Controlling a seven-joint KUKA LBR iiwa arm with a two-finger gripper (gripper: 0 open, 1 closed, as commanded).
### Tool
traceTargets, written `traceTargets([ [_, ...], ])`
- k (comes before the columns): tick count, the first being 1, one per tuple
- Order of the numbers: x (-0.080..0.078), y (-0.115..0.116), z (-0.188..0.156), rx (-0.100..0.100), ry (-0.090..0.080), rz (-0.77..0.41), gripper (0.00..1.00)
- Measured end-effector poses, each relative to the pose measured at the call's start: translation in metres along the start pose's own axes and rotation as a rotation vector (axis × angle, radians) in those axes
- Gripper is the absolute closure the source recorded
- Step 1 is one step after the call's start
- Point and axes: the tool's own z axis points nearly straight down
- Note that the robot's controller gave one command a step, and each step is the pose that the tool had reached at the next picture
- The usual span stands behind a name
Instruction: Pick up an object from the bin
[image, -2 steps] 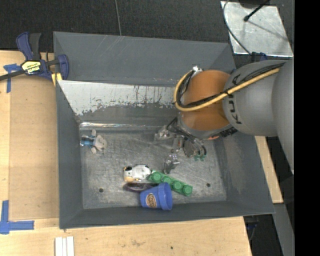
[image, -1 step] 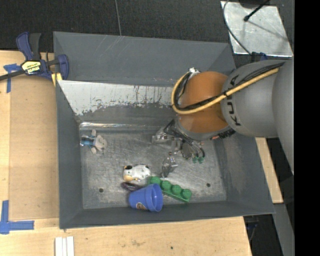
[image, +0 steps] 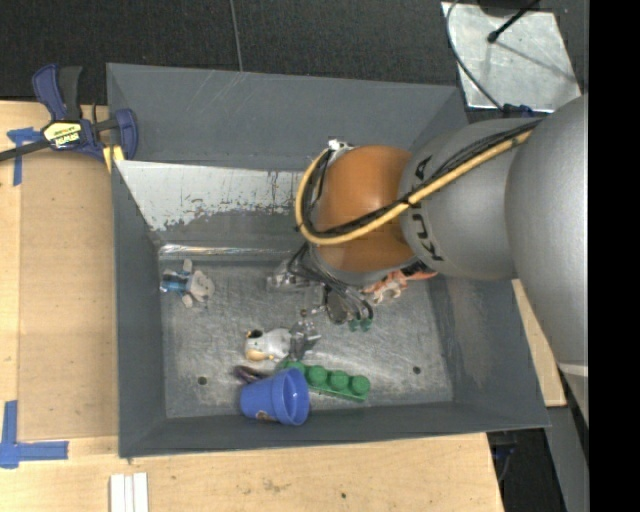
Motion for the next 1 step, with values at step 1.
traceTargets([
  [1,0.0186,0.0848,0.0255,-0.002,-0.004,-0.140,0.00],
])
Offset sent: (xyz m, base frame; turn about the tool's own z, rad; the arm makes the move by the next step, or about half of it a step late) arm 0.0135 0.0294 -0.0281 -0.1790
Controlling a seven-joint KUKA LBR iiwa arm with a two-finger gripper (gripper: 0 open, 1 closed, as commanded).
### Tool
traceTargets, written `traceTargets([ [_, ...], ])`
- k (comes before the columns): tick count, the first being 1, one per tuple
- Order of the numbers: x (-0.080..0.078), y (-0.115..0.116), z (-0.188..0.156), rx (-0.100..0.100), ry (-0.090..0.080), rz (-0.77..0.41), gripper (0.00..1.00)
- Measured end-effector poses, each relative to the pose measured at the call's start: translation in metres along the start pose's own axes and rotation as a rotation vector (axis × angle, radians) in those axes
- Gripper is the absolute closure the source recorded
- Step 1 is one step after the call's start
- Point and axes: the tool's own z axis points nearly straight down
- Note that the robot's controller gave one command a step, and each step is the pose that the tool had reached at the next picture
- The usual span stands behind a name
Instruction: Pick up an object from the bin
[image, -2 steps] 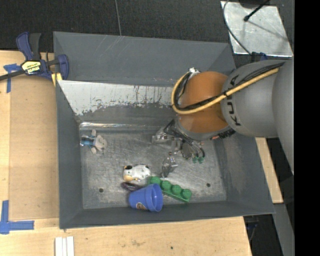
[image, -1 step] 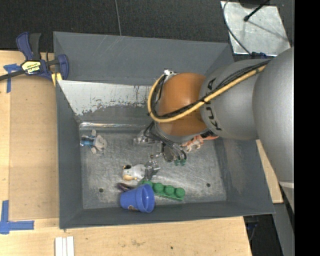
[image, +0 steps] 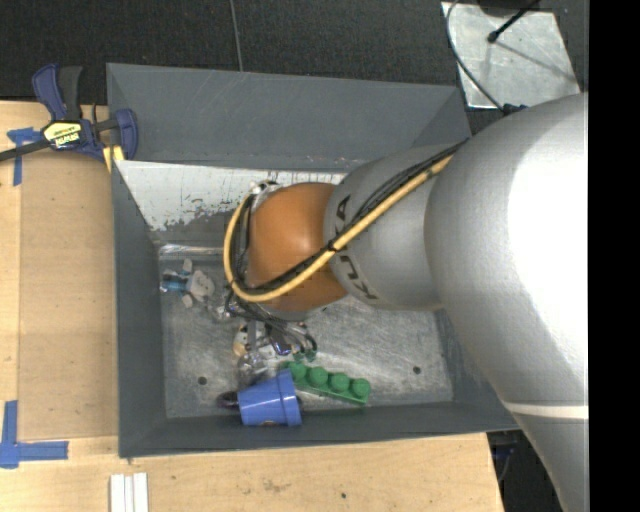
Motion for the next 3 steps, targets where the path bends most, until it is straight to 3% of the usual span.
traceTargets([
  [1,-0.0345,-0.0627,-0.0038,-0.001,-0.011,-0.038,1.00],
  [3,-0.0332,-0.0626,-0.0065,-0.001,-0.004,-0.038,1.00],
])
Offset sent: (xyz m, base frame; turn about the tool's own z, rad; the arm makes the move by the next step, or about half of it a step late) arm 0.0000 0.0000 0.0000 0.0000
